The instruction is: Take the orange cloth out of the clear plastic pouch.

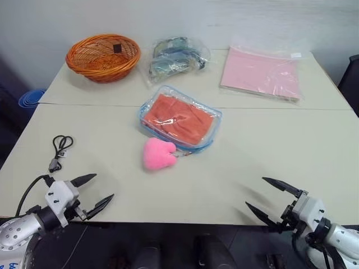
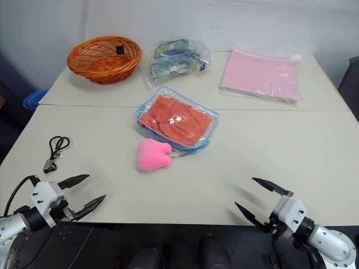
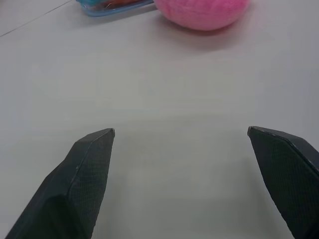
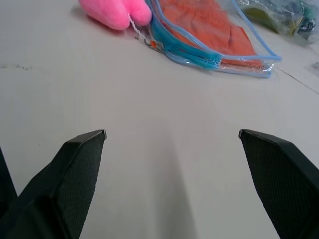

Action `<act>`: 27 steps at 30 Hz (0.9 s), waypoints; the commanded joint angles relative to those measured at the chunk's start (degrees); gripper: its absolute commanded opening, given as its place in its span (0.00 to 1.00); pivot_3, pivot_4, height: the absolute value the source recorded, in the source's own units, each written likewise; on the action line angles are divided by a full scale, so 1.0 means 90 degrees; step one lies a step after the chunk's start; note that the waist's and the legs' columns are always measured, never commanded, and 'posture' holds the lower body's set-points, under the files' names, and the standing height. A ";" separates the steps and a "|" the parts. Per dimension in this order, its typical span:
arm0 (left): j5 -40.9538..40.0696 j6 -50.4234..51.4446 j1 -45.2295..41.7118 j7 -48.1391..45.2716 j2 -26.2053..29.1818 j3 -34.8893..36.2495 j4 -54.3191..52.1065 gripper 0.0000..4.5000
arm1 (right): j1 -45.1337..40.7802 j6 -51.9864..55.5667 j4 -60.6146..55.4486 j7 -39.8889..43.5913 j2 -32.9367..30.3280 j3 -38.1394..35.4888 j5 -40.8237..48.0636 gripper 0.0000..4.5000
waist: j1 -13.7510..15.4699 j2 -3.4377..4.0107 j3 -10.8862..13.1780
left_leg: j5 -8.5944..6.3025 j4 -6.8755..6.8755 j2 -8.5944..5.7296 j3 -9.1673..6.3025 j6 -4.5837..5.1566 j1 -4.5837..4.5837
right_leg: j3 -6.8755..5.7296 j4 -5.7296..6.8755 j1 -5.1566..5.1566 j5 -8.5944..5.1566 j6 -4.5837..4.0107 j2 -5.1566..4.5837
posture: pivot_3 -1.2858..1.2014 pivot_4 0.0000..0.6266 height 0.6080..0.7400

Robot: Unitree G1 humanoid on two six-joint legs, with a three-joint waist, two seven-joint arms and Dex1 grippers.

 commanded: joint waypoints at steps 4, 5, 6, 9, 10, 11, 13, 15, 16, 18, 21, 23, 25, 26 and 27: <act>-0.0216 0.0395 0.0082 -0.0039 0.0070 -0.0072 -0.0422 1.00 | 0.0003 -0.0220 0.0041 0.0021 -0.0013 -0.0048 0.0001 1.00 | 0.0002 0.0000 0.0000 | 0.0000 0.0001 0.0000 0.0000 0.0000 0.0000 | 0.0000 0.0001 0.0001 0.0000 0.0000 0.0000 | 0.52 0.24 1.00; -0.0310 0.0535 0.0084 -0.0083 0.0084 -0.0094 -0.0489 1.00 | -0.0016 -0.0233 0.0061 0.0037 -0.0019 -0.0038 0.0002 1.00 | 0.0002 0.0000 0.0000 | 0.0000 0.0001 0.0000 0.0000 0.0000 0.0000 | 0.0000 0.0001 0.0001 0.0000 0.0000 0.0000 | 0.52 0.24 1.00; -0.0368 0.0603 0.0074 -0.0107 0.0079 -0.0104 -0.0538 1.00 | -0.0030 -0.0245 0.0078 0.0049 -0.0021 -0.0027 0.0005 1.00 | 0.0002 0.0000 0.0000 | 0.0000 0.0001 0.0000 -0.0001 0.0000 0.0001 | -0.0001 0.0003 0.0001 0.0000 0.0000 0.0000 | 0.52 0.24 1.00; -0.0439 0.0725 0.0055 -0.0105 0.0069 -0.0096 -0.0663 1.00 | -0.0072 -0.0324 0.0161 0.0081 -0.0020 0.0023 -0.0012 1.00 | 0.0002 0.0000 0.0000 | 0.0000 0.0002 0.0000 -0.0001 0.0000 0.0000 | -0.0001 0.0003 0.0001 0.0000 0.0000 0.0000 | 0.52 0.24 1.00; -0.0436 0.0751 0.0045 -0.0085 0.0069 -0.0084 -0.0699 1.00 | -0.0090 -0.0358 0.0192 0.0091 -0.0017 0.0036 -0.0025 1.00 | 0.0002 0.0000 0.0000 | 0.0000 0.0003 0.0000 -0.0001 0.0000 0.0000 | -0.0001 0.0003 0.0001 0.0000 0.0000 0.0000 | 0.52 0.24 1.00; -0.0492 0.0841 0.0021 -0.0076 0.0077 -0.0067 -0.0751 1.00 | -0.0108 -0.0394 0.0223 0.0100 -0.0016 0.0047 -0.0034 1.00 | 0.0002 0.0000 0.0000 | 0.0000 0.0003 0.0000 -0.0001 0.0000 0.0001 | -0.0001 0.0003 0.0002 0.0000 0.0000 0.0000 | 0.52 0.24 1.00; -0.0546 0.0980 -0.0031 -0.0045 0.0109 -0.0019 -0.0814 1.00 | -0.0127 -0.0446 0.0255 0.0105 -0.0015 0.0062 -0.0043 1.00 | 0.0003 0.0000 0.0000 | 0.0000 0.0003 0.0000 -0.0001 -0.0001 0.0001 | -0.0001 0.0005 0.0001 0.0000 0.0000 0.0001 | 0.52 0.24 1.00; -0.0587 0.1111 -0.0096 -0.0039 0.0163 0.0032 -0.0820 1.00 | -0.0145 -0.0490 0.0280 0.0100 -0.0006 0.0089 -0.0054 1.00 | 0.0003 0.0000 0.0000 | 0.0000 0.0005 0.0000 -0.0001 -0.0001 0.0001 | -0.0001 0.0005 0.0001 0.0000 0.0000 0.0001 | 0.52 0.24 1.00; -0.0569 0.1112 -0.0113 -0.0070 0.0199 0.0047 -0.0805 1.00 | -0.0144 -0.0511 0.0277 0.0098 0.0004 0.0109 -0.0063 1.00 | 0.0004 0.0000 0.0000 | 0.0000 0.0006 0.0000 -0.0001 -0.0001 0.0001 | -0.0001 0.0006 0.0002 0.0000 0.0000 0.0001 | 0.52 0.24 1.00; -0.0613 0.1184 -0.0132 -0.0158 0.0269 0.0042 -0.0767 1.00 | -0.0143 -0.0533 0.0278 0.0106 0.0023 0.0166 -0.0069 1.00 | 0.0001 0.0000 0.0000 | 0.0001 0.0005 0.0000 -0.0001 -0.0001 0.0002 | -0.0001 0.0007 0.0002 0.0000 0.0000 0.0001 | 0.52 0.24 1.00; -0.0582 0.1126 -0.0246 -0.0234 0.0341 0.0016 -0.0611 1.00 | -0.0203 -0.0594 0.0324 0.0085 0.0036 0.0216 -0.0091 1.00 | 0.0003 0.0000 0.0000 | 0.0001 0.0006 0.0000 0.0000 -0.0002 0.0002 | -0.0001 0.0007 0.0002 0.0000 0.0000 0.0001 | 0.52 0.24 1.00; -0.0552 0.1062 -0.0334 -0.0312 0.0392 -0.0004 -0.0506 1.00 | -0.0254 -0.0629 0.0334 0.0062 0.0044 0.0230 -0.0094 1.00 | 0.0003 0.0000 0.0000 | 0.0001 0.0008 0.0000 -0.0001 -0.0002 0.0002 | -0.0001 0.0009 0.0002 0.0000 0.0000 0.0001 | 0.52 0.24 1.00; -0.0558 0.1051 -0.0418 -0.0382 0.0431 -0.0011 -0.0426 1.00 | -0.0285 -0.0625 0.0312 0.0035 0.0050 0.0237 -0.0065 1.00 | 0.0001 0.0001 0.0000 | 0.0001 0.0009 -0.0001 0.0000 -0.0002 0.0002 | -0.0002 0.0011 0.0002 0.0000 0.0000 0.0001 | 0.52 0.24 1.00; -0.0568 0.1057 -0.0455 -0.0404 0.0446 -0.0012 -0.0397 1.00 | -0.0289 -0.0618 0.0291 0.0028 0.0047 0.0241 -0.0044 1.00 | 0.0000 0.0000 0.0000 | 0.0002 0.0010 -0.0001 0.0000 -0.0003 0.0003 | -0.0002 0.0012 0.0001 0.0000 0.0000 0.0001 | 0.52 0.24 1.00; -0.0563 0.1044 -0.0483 -0.0454 0.0472 -0.0023 -0.0361 1.00 | -0.0275 -0.0606 0.0245 0.0015 0.0055 0.0244 -0.0015 1.00 | 0.0002 0.0000 0.0000 | 0.0002 0.0009 -0.0001 0.0000 -0.0004 0.0002 | -0.0002 0.0013 0.0000 0.0000 0.0000 0.0002 | 0.52 0.24 1.00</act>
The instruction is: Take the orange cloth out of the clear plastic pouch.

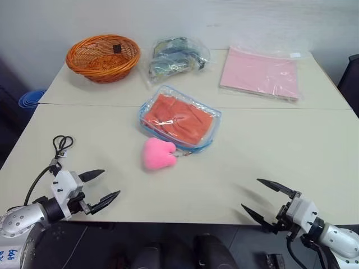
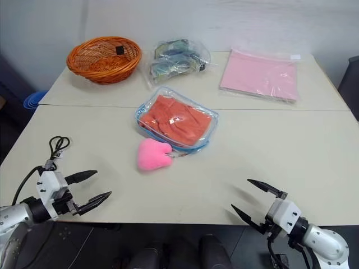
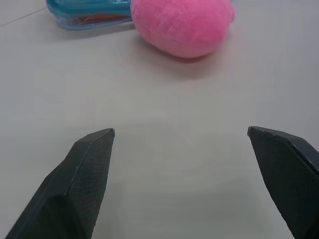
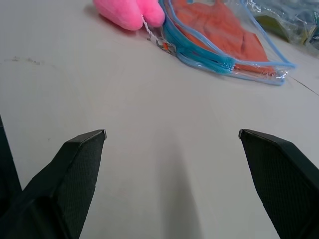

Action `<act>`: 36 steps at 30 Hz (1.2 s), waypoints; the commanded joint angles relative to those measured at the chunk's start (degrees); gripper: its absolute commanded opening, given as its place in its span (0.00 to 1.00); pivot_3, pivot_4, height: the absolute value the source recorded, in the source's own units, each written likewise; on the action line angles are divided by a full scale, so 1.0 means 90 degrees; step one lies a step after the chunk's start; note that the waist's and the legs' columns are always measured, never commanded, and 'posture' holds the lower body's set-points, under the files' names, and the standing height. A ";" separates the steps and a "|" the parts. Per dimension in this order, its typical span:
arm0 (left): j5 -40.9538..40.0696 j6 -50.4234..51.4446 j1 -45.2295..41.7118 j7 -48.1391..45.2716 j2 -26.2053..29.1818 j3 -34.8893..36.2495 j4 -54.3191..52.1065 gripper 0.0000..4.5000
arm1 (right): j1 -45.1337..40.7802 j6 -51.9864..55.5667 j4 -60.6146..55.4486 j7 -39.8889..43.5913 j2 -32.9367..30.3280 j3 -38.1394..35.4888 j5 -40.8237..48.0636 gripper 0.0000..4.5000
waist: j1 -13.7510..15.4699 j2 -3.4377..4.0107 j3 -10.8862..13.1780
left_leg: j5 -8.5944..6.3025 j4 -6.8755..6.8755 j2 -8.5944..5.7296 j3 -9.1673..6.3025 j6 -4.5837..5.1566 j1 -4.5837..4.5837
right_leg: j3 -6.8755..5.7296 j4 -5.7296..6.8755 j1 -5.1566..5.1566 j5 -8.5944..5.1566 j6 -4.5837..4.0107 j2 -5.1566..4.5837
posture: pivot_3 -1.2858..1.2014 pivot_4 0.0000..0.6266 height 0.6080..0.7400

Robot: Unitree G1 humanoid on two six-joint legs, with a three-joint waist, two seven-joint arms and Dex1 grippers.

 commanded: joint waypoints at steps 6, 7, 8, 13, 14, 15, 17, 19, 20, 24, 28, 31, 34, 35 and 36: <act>-0.0274 0.0124 -0.0396 -0.0324 0.0302 0.0203 0.0337 1.00 | 0.0262 0.0506 -0.0955 -0.0282 0.0079 0.0065 0.0544 1.00 | 0.0004 0.0001 0.0000 | 0.0001 -0.0001 0.0000 0.0000 -0.0001 0.0000 | -0.0001 0.0004 -0.0001 0.0000 0.0000 0.0000 | 0.52 0.24 1.00; -0.0415 0.0342 -0.0676 -0.0301 0.0391 0.0255 0.0498 1.00 | 0.0295 0.0869 -0.1285 -0.0416 0.0093 0.0106 0.0811 1.00 | 0.0005 0.0000 0.0000 | 0.0001 -0.0001 0.0000 -0.0001 -0.0001 0.0000 | -0.0001 0.0008 -0.0003 0.0000 0.0000 0.0000 | 0.52 0.24 1.00; -0.0502 0.0491 -0.0872 -0.0290 0.0451 0.0286 0.0609 1.00 | 0.0314 0.1121 -0.1507 -0.0508 0.0104 0.0123 0.0986 1.00 | 0.0011 -0.0001 0.0000 | 0.0002 0.0002 0.0000 -0.0004 -0.0003 0.0000 | -0.0003 0.0015 -0.0004 0.0000 0.0000 0.0000 | 0.52 0.24 1.00; 0.0961 -0.0852 -0.3606 -0.0240 0.0808 -0.0809 0.3062 1.00 | -0.0060 0.1190 -0.2282 -0.0666 0.0374 0.0303 0.1353 1.00 | 0.0126 -0.0008 0.0003 | 0.0010 0.0034 -0.0005 -0.0018 -0.0010 0.0002 | -0.0018 0.0040 0.0002 0.0000 0.0000 0.0000 | 0.52 0.24 1.00; 0.1295 -0.1189 -0.4108 -0.0317 0.0838 -0.1112 0.3592 1.00 | -0.0114 0.1220 -0.2315 -0.0682 0.0400 0.0317 0.1343 1.00 | 0.0177 -0.0011 0.0002 | 0.0013 0.0047 -0.0004 -0.0022 -0.0015 -0.0006 | -0.0023 0.0046 -0.0005 0.0005 -0.0009 0.0009 | 0.52 0.24 1.00; 0.1707 -0.1579 -0.4784 -0.0167 0.0749 -0.1441 0.4324 1.00 | -0.0156 0.1278 -0.2293 -0.0708 0.0419 0.0313 0.1340 1.00 | 0.0168 -0.0015 -0.0001 | 0.0016 0.0054 -0.0007 -0.0024 -0.0016 -0.0006 | -0.0024 0.0048 -0.0002 0.0007 -0.0007 0.0009 | 0.52 0.24 1.00; 0.2451 -0.2406 -0.6000 0.0131 0.0515 -0.2036 0.5681 1.00 | -0.0223 0.1338 -0.2258 -0.0718 0.0399 0.0309 0.1255 1.00 | 0.0222 -0.0015 -0.0003 | 0.0011 0.0061 -0.0015 -0.0017 -0.0009 -0.0004 | -0.0023 0.0053 0.0002 0.0012 0.0002 0.0006 | 0.52 0.24 1.00; 0.3090 -0.3100 -0.6921 0.0409 0.0265 -0.2559 0.6826 1.00 | -0.0243 0.1427 -0.2254 -0.0739 0.0385 0.0306 0.1213 1.00 | 0.0240 -0.0017 -0.0003 | 0.0011 0.0081 -0.0016 -0.0009 -0.0012 -0.0027 | -0.0023 0.0058 -0.0014 0.0015 0.0008 0.0010 | 0.52 0.24 1.00; 0.3334 -0.3372 -0.7312 0.0521 0.0095 -0.2780 0.7323 1.00 | -0.0245 0.1461 -0.2258 -0.0748 0.0380 0.0305 0.1196 1.00 | 0.0239 -0.0017 -0.0004 | 0.0010 0.0083 -0.0016 -0.0001 -0.0010 -0.0030 | -0.0019 0.0070 -0.0018 0.0016 0.0011 0.0009 | 0.52 0.24 1.00; 0.3994 -0.4121 -0.8279 0.0790 -0.0491 -0.3393 0.8627 1.00 | -0.0187 0.1543 -0.2314 -0.0835 0.0438 0.0293 0.1126 1.00 | 0.0163 -0.0024 0.0000 | -0.0009 0.0090 -0.0017 0.0022 0.0010 -0.0059 | -0.0010 0.0072 -0.0052 0.0022 0.0023 0.0009 | 0.52 0.24 1.00; 0.4357 -0.4505 -0.8646 0.0830 -0.0756 -0.3728 0.9173 1.00 | -0.0008 0.1455 -0.2345 -0.0899 0.0542 0.0242 0.1072 1.00 | 0.0156 -0.0028 -0.0002 | -0.0006 0.0111 -0.0017 0.0027 0.0006 -0.0143 | -0.0008 0.0090 -0.0141 0.0023 0.0025 0.0008 | 0.52 0.24 1.00; 0.4549 -0.4485 -0.8807 0.1135 -0.0910 -0.3836 0.9401 0.96 | 0.0227 0.1256 -0.2271 -0.0859 0.0670 0.0227 0.1011 1.00 | 0.0186 -0.0028 -0.0002 | 0.0003 0.0113 -0.0012 0.0023 -0.0010 -0.0139 | -0.0013 0.0093 -0.0136 0.0023 0.0024 0.0009 | 0.52 0.24 1.00; 0.4587 -0.4606 -0.8810 0.0944 -0.1011 -0.3874 0.9481 0.80 | 0.0426 0.1072 -0.2216 -0.0833 0.0797 0.0258 0.0924 1.00 | 0.0195 -0.0029 -0.0001 | 0.0005 0.0139 -0.0013 0.0022 -0.0012 -0.0130 | -0.0010 0.0087 -0.0122 0.0023 0.0025 0.0010 | 0.52 0.24 1.00; 0.4550 -0.4650 -0.8800 0.0826 -0.1043 -0.3852 0.9485 0.75 | 0.0490 0.1029 -0.2207 -0.0827 0.0825 0.0267 0.0899 1.00 | 0.0198 -0.0029 -0.0001 | 0.0006 0.0148 -0.0013 0.0021 -0.0011 -0.0129 | -0.0011 0.0090 -0.0118 0.0023 0.0025 0.0010 | 0.52 0.24 1.00; 0.4538 -0.4680 -0.8799 0.0781 -0.1061 -0.3843 0.9486 0.67 | 0.0537 0.0997 -0.2197 -0.0817 0.0848 0.0276 0.0874 1.00 | 0.0198 -0.0029 -0.0001 | 0.0006 0.0159 -0.0012 0.0021 -0.0010 -0.0129 | -0.0011 0.0094 -0.0115 0.0023 0.0025 0.0010 | 0.52 0.24 1.00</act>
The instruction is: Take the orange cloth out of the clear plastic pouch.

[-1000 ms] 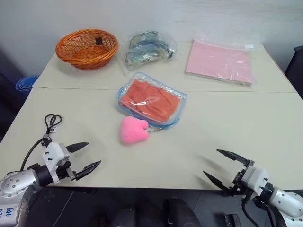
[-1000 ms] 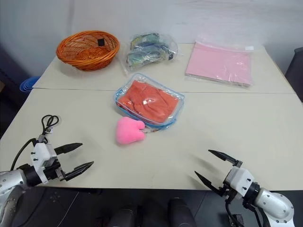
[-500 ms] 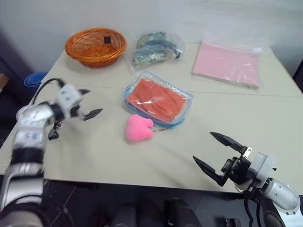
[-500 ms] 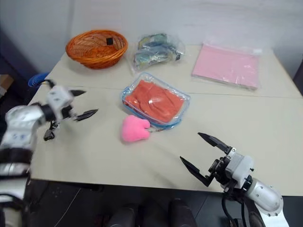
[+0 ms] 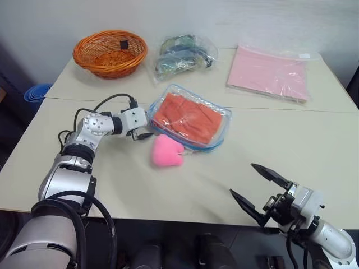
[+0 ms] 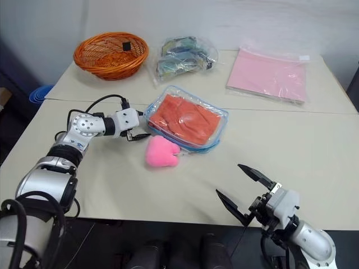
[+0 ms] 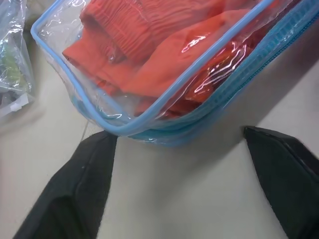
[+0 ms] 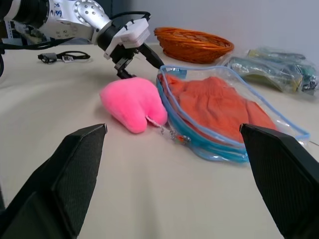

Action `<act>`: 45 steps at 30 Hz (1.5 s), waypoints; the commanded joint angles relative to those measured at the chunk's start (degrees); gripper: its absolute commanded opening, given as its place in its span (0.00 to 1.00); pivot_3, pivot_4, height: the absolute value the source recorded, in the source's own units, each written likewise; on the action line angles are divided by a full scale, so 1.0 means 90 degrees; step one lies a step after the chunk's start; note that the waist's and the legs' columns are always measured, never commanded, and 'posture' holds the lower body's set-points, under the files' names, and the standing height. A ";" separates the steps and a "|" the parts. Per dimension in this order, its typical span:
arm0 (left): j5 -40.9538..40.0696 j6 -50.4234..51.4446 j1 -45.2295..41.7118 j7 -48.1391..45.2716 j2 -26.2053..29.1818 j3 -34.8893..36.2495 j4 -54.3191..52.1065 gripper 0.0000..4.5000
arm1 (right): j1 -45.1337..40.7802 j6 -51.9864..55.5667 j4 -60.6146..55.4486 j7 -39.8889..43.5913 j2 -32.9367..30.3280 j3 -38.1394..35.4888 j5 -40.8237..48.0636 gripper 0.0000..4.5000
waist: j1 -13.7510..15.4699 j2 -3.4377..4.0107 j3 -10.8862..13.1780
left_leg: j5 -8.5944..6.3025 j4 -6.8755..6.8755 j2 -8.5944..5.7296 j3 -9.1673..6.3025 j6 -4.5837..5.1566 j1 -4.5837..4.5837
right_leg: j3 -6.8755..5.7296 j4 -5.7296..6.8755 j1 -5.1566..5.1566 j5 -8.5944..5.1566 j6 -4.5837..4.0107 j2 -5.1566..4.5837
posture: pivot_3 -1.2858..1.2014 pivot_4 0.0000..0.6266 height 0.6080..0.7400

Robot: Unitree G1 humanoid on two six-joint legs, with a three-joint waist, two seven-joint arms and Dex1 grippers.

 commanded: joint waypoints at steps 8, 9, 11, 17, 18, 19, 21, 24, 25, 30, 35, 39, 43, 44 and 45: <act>-0.0445 -0.0256 0.0062 -0.1113 -0.0174 0.0310 -0.0168 0.12 | 0.0275 -0.0234 -0.0076 0.0043 0.0091 0.0031 -0.0091 1.00 | -0.0001 0.0000 0.0000 | -0.0001 0.0019 0.0000 -0.0001 0.0002 -0.0001 | 0.0001 0.0017 0.0000 0.0001 0.0001 0.0001 | 0.52 0.24 1.00; -0.0549 -0.0276 0.0111 -0.1267 -0.0170 0.0384 -0.0228 0.05 | 0.0265 -0.0225 -0.0066 0.0038 0.0089 0.0037 -0.0102 1.00 | -0.0002 0.0000 0.0000 | -0.0001 0.0019 0.0000 -0.0001 0.0002 -0.0001 | 0.0002 0.0017 0.0000 0.0001 0.0001 0.0000 | 0.52 0.24 1.00; -0.0824 -0.0289 0.0244 -0.1781 -0.0154 0.0537 -0.0382 0.01 | 0.0260 -0.0197 -0.0071 0.0022 0.0082 0.0040 -0.0110 1.00 | -0.0008 0.0000 0.0000 | -0.0001 0.0021 0.0000 0.0000 0.0002 -0.0001 | 0.0001 0.0018 0.0001 0.0001 0.0001 0.0000 | 0.52 0.24 1.00; -0.1813 0.0309 0.1179 -0.2994 -0.0154 0.0824 -0.1943 0.01 | 0.0294 -0.0040 -0.0223 -0.0046 0.0032 0.0044 -0.0139 1.00 | -0.0032 0.0001 0.0000 | -0.0001 0.0023 0.0003 -0.0002 0.0001 0.0000 | 0.0003 0.0035 -0.0003 0.0001 0.0001 0.0000 | 0.52 0.24 1.00; -0.2025 0.0616 0.1425 -0.3138 -0.0168 0.0858 -0.2413 0.01 | 0.0287 -0.0004 -0.0252 -0.0062 0.0024 0.0048 -0.0143 1.00 | -0.0030 0.0001 0.0000 | -0.0001 0.0023 0.0004 -0.0003 0.0001 0.0000 | 0.0006 0.0037 -0.0003 0.0001 0.0001 0.0000 | 0.52 0.24 1.00; -0.2242 0.0966 0.1709 -0.3291 -0.0165 0.0872 -0.2951 0.01 | 0.0277 0.0040 -0.0282 -0.0081 0.0015 0.0057 -0.0146 1.00 | -0.0032 0.0002 -0.0001 | -0.0001 0.0024 0.0004 -0.0004 0.0001 0.0000 | 0.0006 0.0041 -0.0002 0.0000 0.0001 -0.0001 | 0.52 0.24 1.00; -0.2476 0.1494 0.2256 -0.3350 -0.0115 0.0858 -0.3918 0.01 | 0.0260 0.0120 -0.0338 -0.0117 -0.0005 0.0085 -0.0163 1.00 | -0.0031 0.0003 -0.0001 | -0.0001 0.0025 0.0006 -0.0006 0.0001 0.0000 | 0.0010 0.0054 -0.0002 0.0000 0.0001 -0.0001 | 0.52 0.24 1.00; -0.2566 0.1965 0.3085 -0.3199 -0.0013 0.0776 -0.5217 0.01 | 0.0284 0.0208 -0.0450 -0.0186 -0.0010 0.0137 -0.0212 1.00 | -0.0039 0.0005 -0.0002 | -0.0002 0.0025 0.0008 -0.0009 0.0000 0.0001 | 0.0014 0.0059 -0.0002 0.0000 0.0000 -0.0002 | 0.52 0.24 1.00; -0.2652 0.2203 0.3347 -0.3161 -0.0014 0.0762 -0.5635 0.01 | 0.0294 0.0233 -0.0485 -0.0211 -0.0010 0.0149 -0.0224 1.00 | -0.0038 0.0006 -0.0002 | -0.0002 0.0025 0.0008 -0.0011 0.0000 0.0001 | 0.0013 0.0052 -0.0002 0.0000 0.0000 -0.0002 | 0.52 0.24 1.00; -0.2735 0.2482 0.4472 -0.3285 0.0125 0.0450 -0.6977 0.01 | 0.0352 0.0391 -0.0674 -0.0337 -0.0021 0.0154 -0.0248 1.00 | -0.0032 0.0011 -0.0005 | -0.0002 0.0028 0.0008 -0.0011 0.0000 0.0008 | 0.0015 0.0039 0.0005 0.0000 0.0000 -0.0002 | 0.52 0.24 1.00; -0.2667 0.2122 0.4590 -0.3446 0.0196 0.0230 -0.6946 0.01 | 0.0440 0.0571 -0.0846 -0.0353 -0.0130 0.0018 -0.0158 1.00 | -0.0018 0.0011 -0.0005 | -0.0001 0.0032 0.0007 -0.0013 0.0003 0.0008 | 0.0013 0.0035 0.0011 0.0000 0.0000 -0.0002 | 0.52 0.24 1.00; -0.2708 0.1844 0.4303 -0.3088 0.0095 0.0432 -0.6595 0.01 | 0.0598 0.0633 -0.0946 -0.0313 -0.0229 -0.0151 -0.0095 1.00 | -0.0018 0.0011 -0.0005 | -0.0005 0.0032 0.0007 -0.0012 0.0009 0.0010 | 0.0012 0.0036 0.0012 0.0000 0.0000 0.0000 | 0.52 0.24 1.00; -0.3381 0.1769 0.4326 -0.3374 0.0185 0.0738 -0.6754 0.10 | 0.0695 0.0659 -0.0975 -0.0322 -0.0233 -0.0223 -0.0063 1.00 | -0.0055 0.0013 -0.0006 | -0.0016 0.0032 0.0007 -0.0011 0.0029 0.0012 | 0.0013 0.0039 0.0011 0.0000 0.0000 0.0000 | 0.52 0.24 1.00; -0.3577 0.1758 0.4342 -0.3414 0.0224 0.0869 -0.6852 0.14 | 0.0727 0.0661 -0.0987 -0.0325 -0.0226 -0.0226 -0.0066 1.00 | -0.0055 0.0013 -0.0006 | -0.0016 0.0031 0.0009 -0.0011 0.0029 0.0011 | 0.0013 0.0040 0.0008 0.0000 0.0000 0.0003 | 0.52 0.24 1.00; -0.3713 0.1872 0.4331 -0.3342 0.0252 0.0990 -0.6967 0.20 | 0.0760 0.0657 -0.0993 -0.0337 -0.0214 -0.0230 -0.0077 1.00 | -0.0051 0.0013 -0.0006 | -0.0016 0.0031 0.0011 -0.0012 0.0029 0.0012 | 0.0012 0.0040 0.0009 0.0000 0.0000 0.0004 | 0.52 0.24 1.00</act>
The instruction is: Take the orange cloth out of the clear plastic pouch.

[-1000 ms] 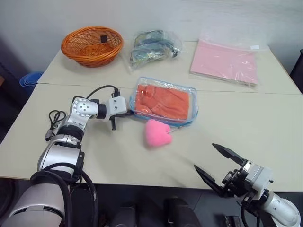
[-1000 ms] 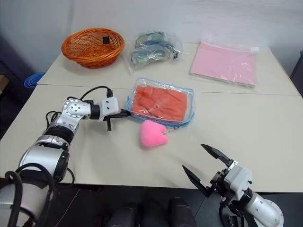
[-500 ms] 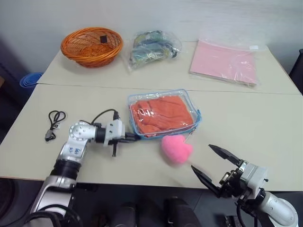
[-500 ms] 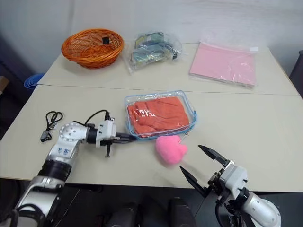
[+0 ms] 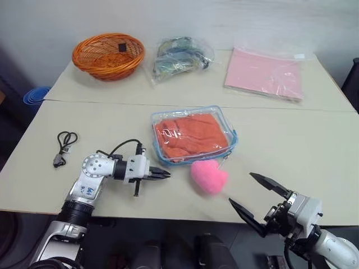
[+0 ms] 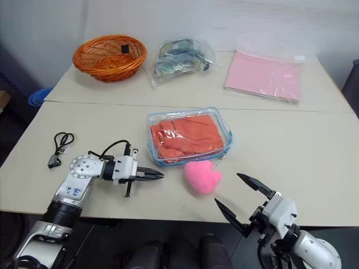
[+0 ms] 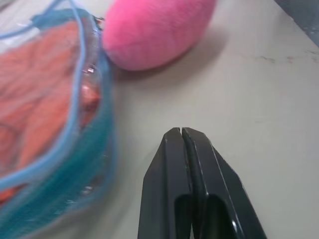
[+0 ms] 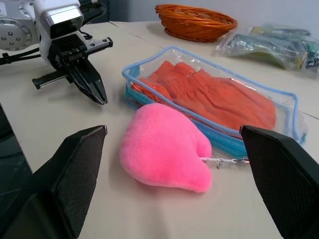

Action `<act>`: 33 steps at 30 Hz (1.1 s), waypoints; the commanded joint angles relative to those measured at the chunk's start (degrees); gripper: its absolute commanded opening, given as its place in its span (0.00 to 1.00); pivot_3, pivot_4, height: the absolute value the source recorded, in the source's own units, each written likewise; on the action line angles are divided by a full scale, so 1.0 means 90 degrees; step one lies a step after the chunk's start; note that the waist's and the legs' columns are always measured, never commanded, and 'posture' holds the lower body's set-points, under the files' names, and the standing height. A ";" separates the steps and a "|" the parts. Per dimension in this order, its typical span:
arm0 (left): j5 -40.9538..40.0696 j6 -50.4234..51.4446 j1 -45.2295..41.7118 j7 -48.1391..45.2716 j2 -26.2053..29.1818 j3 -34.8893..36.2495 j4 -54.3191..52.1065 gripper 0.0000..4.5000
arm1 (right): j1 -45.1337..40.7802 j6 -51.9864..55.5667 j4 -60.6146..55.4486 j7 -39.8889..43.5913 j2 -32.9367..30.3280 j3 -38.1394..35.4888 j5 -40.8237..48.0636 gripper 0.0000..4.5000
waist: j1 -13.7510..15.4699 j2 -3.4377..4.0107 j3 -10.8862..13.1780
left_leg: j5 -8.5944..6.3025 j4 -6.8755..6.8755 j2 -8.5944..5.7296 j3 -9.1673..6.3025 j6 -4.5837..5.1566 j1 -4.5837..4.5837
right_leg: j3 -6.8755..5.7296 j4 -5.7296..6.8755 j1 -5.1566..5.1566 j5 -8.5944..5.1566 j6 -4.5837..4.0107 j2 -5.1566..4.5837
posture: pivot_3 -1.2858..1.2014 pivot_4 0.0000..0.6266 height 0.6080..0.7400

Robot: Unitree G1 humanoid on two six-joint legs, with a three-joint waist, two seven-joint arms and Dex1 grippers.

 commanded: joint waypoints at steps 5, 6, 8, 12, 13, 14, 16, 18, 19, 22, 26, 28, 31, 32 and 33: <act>-0.0149 -0.0172 -0.0110 0.0733 0.0027 0.0524 -0.0575 0.56 | 0.0254 -0.0078 -0.0269 -0.0088 0.0048 -0.0192 0.0075 1.00 | 0.0028 0.0002 -0.0001 | 0.0000 0.0001 -0.0002 0.0000 0.0001 0.0002 | 0.0002 -0.0006 0.0006 0.0000 0.0000 -0.0003 | 0.52 0.24 1.00; 0.0097 -0.0242 -0.0137 0.0907 -0.0010 0.0429 -0.0490 0.61 | 0.0266 -0.0084 -0.0276 -0.0100 0.0056 -0.0178 0.0062 1.00 | 0.0041 0.0002 -0.0001 | 0.0000 0.0001 -0.0002 0.0000 0.0001 0.0002 | 0.0002 -0.0006 0.0006 0.0000 0.0000 -0.0004 | 0.52 0.24 1.00; 0.0565 -0.0560 -0.0156 0.1052 -0.0083 0.0132 -0.0234 0.68 | 0.0263 -0.0082 -0.0295 -0.0135 0.0073 -0.0131 0.0031 1.00 | 0.0047 0.0002 -0.0001 | -0.0001 0.0001 -0.0005 0.0000 0.0002 0.0002 | 0.0001 -0.0008 0.0007 0.0000 0.0000 -0.0004 | 0.52 0.24 1.00; 0.1416 -0.0845 -0.0441 0.1717 -0.0332 -0.0264 0.0432 0.68 | 0.0212 -0.0061 -0.0301 -0.0146 0.0045 -0.0104 0.0024 1.00 | 0.0044 0.0002 -0.0001 | -0.0001 0.0001 -0.0006 0.0002 0.0003 0.0002 | 0.0001 -0.0008 0.0007 0.0000 0.0000 -0.0002 | 0.52 0.24 1.00; 0.1592 -0.0858 -0.0552 0.1886 -0.0397 -0.0339 0.0605 0.68 | 0.0206 -0.0063 -0.0292 -0.0130 0.0028 -0.0124 0.0037 1.00 | 0.0044 0.0002 -0.0001 | -0.0001 0.0002 -0.0006 0.0002 0.0003 0.0002 | 0.0001 -0.0007 0.0006 0.0000 0.0000 -0.0002 | 0.52 0.24 1.00; 0.1729 -0.0951 -0.0675 0.2083 -0.0478 -0.0378 0.0772 0.68 | 0.0205 -0.0071 -0.0277 -0.0115 0.0019 -0.0149 0.0055 1.00 | 0.0044 0.0002 -0.0001 | -0.0001 0.0002 -0.0006 0.0002 0.0003 0.0001 | 0.0001 -0.0007 0.0005 0.0000 0.0000 -0.0001 | 0.52 0.24 1.00; 0.1928 -0.1087 -0.0914 0.2330 -0.0604 -0.0485 0.1070 0.68 | 0.0197 -0.0080 -0.0246 -0.0093 0.0001 -0.0179 0.0066 1.00 | 0.0047 0.0002 -0.0001 | -0.0001 0.0003 -0.0006 0.0002 0.0004 0.0001 | 0.0000 -0.0006 0.0006 0.0000 0.0000 0.0000 | 0.52 0.24 1.00; 0.1966 -0.1170 -0.1109 0.2425 -0.0752 -0.0566 0.1310 0.60 | 0.0197 -0.0087 -0.0233 -0.0089 0.0000 -0.0183 0.0061 1.00 | 0.0049 0.0002 -0.0001 | -0.0001 0.0002 -0.0006 0.0002 0.0004 0.0002 | 0.0001 -0.0004 0.0006 0.0000 0.0000 0.0000 | 0.52 0.24 1.00; 0.1938 -0.1197 -0.1172 0.2400 -0.0806 -0.0603 0.1409 0.56 | 0.0202 -0.0093 -0.0230 -0.0086 0.0000 -0.0180 0.0054 1.00 | 0.0049 0.0002 -0.0001 | -0.0001 0.0003 -0.0006 0.0003 0.0004 0.0001 | 0.0001 -0.0006 0.0005 0.0000 0.0000 0.0000 | 0.52 0.24 1.00; 0.1749 -0.1267 -0.1290 0.2065 -0.0830 -0.0705 0.1568 0.35 | 0.0242 -0.0121 -0.0239 -0.0094 0.0024 -0.0170 0.0029 1.00 | 0.0030 0.0002 -0.0001 | 0.0002 0.0002 -0.0006 0.0003 -0.0001 0.0000 | 0.0001 -0.0002 0.0003 0.0000 0.0000 0.0000 | 0.52 0.24 1.00; 0.1265 -0.1452 -0.1335 0.1257 -0.0790 -0.0752 0.1817 0.06 | 0.0434 -0.0211 -0.0249 -0.0068 0.0037 -0.0276 0.0036 1.00 | 0.0037 0.0003 -0.0002 | 0.0002 0.0002 -0.0005 0.0003 -0.0002 0.0002 | 0.0000 -0.0002 0.0003 0.0000 0.0000 0.0001 | 0.52 0.24 1.00; 0.0998 -0.1580 -0.1358 0.0858 -0.0823 -0.0760 0.1948 0.01 | 0.0542 -0.0258 -0.0259 -0.0046 0.0032 -0.0347 0.0052 1.00 | 0.0038 0.0002 -0.0001 | 0.0002 0.0002 -0.0005 0.0003 -0.0002 0.0001 | 0.0000 -0.0004 0.0004 0.0000 0.0000 0.0000 | 0.52 0.24 1.00; 0.0768 -0.1926 -0.1513 0.0334 -0.0907 -0.0790 0.2331 0.01 | 0.0646 -0.0288 -0.0283 -0.0021 0.0030 -0.0440 0.0075 1.00 | 0.0039 0.0002 -0.0001 | 0.0002 0.0003 -0.0005 0.0003 -0.0003 0.0001 | 0.0000 -0.0006 0.0006 0.0000 0.0000 0.0000 | 0.52 0.24 1.00; 0.0874 -0.2080 -0.1655 0.0361 -0.0916 -0.0791 0.2580 0.01 | 0.0673 -0.0300 -0.0289 -0.0016 0.0028 -0.0467 0.0084 1.00 | 0.0046 0.0002 -0.0001 | 0.0002 0.0003 -0.0005 0.0003 -0.0002 0.0001 | -0.0001 -0.0005 0.0005 0.0000 0.0000 0.0001 | 0.52 0.24 1.00; 0.0958 -0.2202 -0.1763 0.0394 -0.0926 -0.0784 0.2775 0.01 | 0.0691 -0.0310 -0.0292 -0.0012 0.0026 -0.0484 0.0090 1.00 | 0.0051 0.0002 -0.0001 | 0.0002 0.0003 -0.0005 0.0003 -0.0001 0.0001 | -0.0002 -0.0004 0.0006 0.0000 0.0000 0.0001 | 0.52 0.24 1.00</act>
